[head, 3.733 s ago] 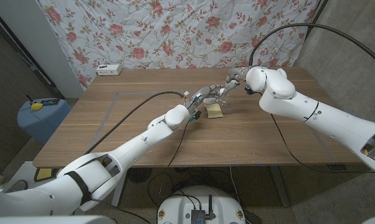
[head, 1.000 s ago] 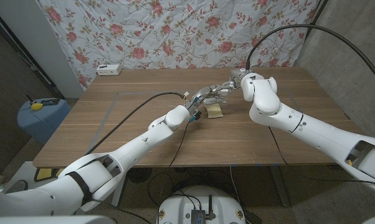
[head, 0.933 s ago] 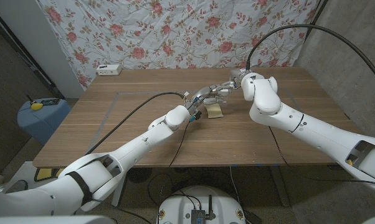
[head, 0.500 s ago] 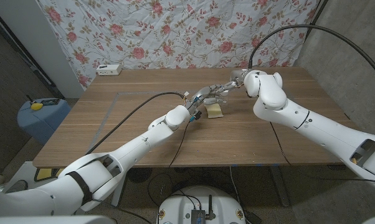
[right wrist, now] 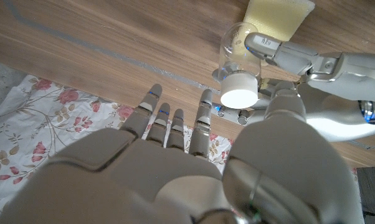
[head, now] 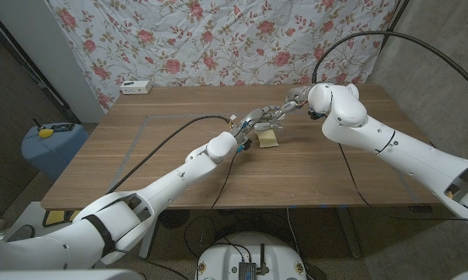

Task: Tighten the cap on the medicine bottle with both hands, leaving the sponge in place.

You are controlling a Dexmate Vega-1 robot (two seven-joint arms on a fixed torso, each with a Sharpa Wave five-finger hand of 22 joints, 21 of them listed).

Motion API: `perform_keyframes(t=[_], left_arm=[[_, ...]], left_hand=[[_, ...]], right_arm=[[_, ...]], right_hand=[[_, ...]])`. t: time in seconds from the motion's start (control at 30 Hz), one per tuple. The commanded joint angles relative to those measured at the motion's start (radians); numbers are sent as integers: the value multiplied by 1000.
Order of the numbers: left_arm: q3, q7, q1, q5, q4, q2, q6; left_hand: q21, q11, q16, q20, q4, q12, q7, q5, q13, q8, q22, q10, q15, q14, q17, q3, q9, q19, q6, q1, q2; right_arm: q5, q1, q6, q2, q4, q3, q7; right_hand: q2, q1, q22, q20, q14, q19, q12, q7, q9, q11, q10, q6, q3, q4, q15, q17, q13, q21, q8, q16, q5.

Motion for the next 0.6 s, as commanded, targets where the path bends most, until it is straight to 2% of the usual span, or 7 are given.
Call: perform_keyframes(t=[0.03,0.1,0.23,0.43,0.6], left_arm=[[-4,-22,-3,-22,16,-6,-15],[-5,-24,-3,-23,19,-7,-18],[-6,-29,-3,-29,21,-8,-24],[-6,-22,5,-23,7,-2,-21],[-6,-18,7,-17,1,0,-23]], left_hand=[[20,15,4,61,-2,3,9,9,4,-3,5,2,-46,-6,1,3,3,51,1,18,10],[24,15,4,78,-2,3,9,9,4,-3,5,2,-45,-4,0,5,3,73,1,21,10],[31,22,3,88,-5,3,13,10,4,-3,6,-1,-41,-5,0,8,3,103,-1,27,10],[36,22,3,93,-5,2,16,10,4,-3,6,-3,-38,-8,1,9,3,126,-3,31,11],[32,21,4,89,-6,3,16,10,4,-3,5,-2,-40,-8,1,8,3,121,-3,32,9]], right_arm=[[55,27,-8,-27,-19,-20,-15],[49,32,-16,-30,-24,-30,-15],[50,37,-21,-37,-34,-39,-17],[48,46,-29,-45,-48,-50,-16],[38,51,-32,-48,-55,-59,-18]], right_hand=[[5,31,2,1,-8,-9,4,-4,1,0,-14,-27,14,-19,4,2,2,2,-3,3,-14],[6,39,2,4,-9,-9,3,-9,1,0,-20,-31,18,-23,4,2,2,2,-2,4,-17],[9,58,2,6,-10,-8,5,-11,0,-6,-25,-37,26,-31,4,2,2,4,0,5,-23],[15,87,1,10,-12,-8,8,-18,-2,-5,-27,-48,40,-41,4,2,2,5,2,7,-31],[20,125,1,11,-9,-3,12,-34,-4,-10,-26,-38,57,-51,7,1,2,7,12,11,-42]])
